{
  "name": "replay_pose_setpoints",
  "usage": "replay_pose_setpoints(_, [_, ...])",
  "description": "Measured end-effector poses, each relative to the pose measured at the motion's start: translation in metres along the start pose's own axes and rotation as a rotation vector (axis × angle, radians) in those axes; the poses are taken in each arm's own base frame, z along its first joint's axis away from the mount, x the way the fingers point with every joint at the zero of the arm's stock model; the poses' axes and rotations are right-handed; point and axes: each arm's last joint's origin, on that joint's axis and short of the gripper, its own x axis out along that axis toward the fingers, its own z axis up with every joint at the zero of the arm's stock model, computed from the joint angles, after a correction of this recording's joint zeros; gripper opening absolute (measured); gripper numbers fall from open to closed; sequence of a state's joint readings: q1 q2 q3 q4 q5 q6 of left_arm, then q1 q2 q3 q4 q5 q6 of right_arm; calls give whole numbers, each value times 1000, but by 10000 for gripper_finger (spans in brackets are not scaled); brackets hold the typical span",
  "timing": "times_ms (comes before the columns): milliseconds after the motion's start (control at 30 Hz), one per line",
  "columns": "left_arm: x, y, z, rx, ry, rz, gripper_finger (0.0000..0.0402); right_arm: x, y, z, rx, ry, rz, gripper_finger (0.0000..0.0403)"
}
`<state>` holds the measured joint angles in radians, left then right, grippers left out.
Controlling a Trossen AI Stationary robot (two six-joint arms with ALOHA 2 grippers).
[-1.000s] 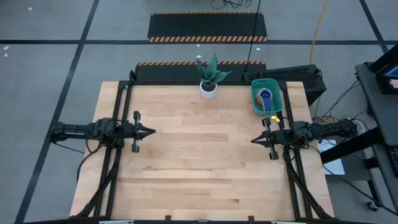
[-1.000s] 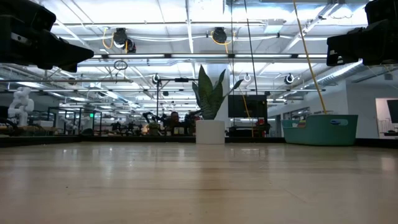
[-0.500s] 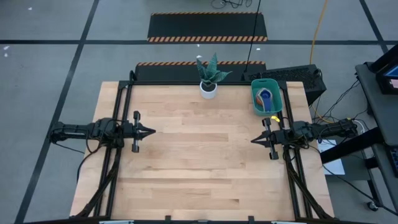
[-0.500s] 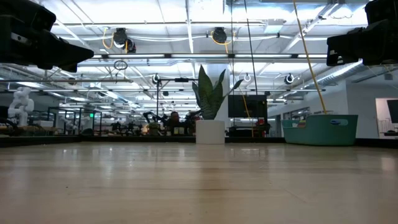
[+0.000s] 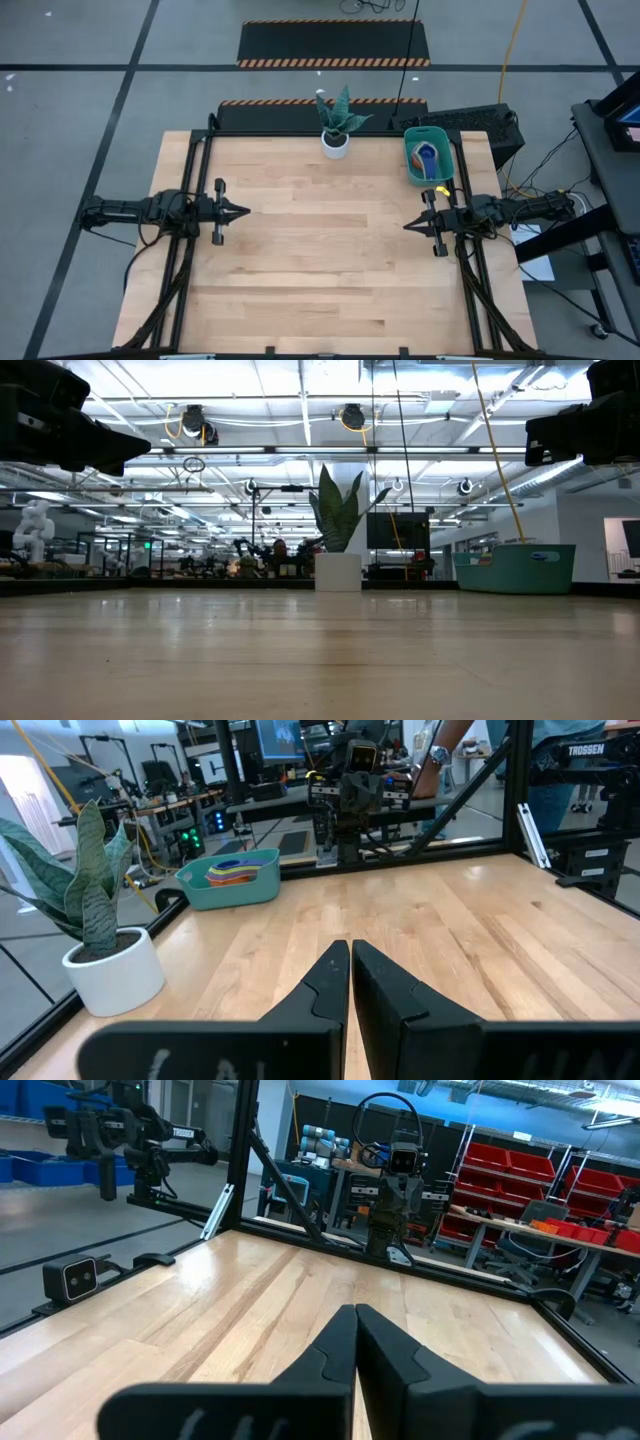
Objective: Nest measuring cups in basket
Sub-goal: Return to Home Position
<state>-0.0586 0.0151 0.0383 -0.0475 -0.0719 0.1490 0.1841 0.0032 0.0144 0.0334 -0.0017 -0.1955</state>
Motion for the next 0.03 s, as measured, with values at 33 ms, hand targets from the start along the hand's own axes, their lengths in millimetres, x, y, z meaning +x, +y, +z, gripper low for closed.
replay_pose_setpoints(33, [0,0,0,0,0,0,21,0,0,0,0,0,0,0])
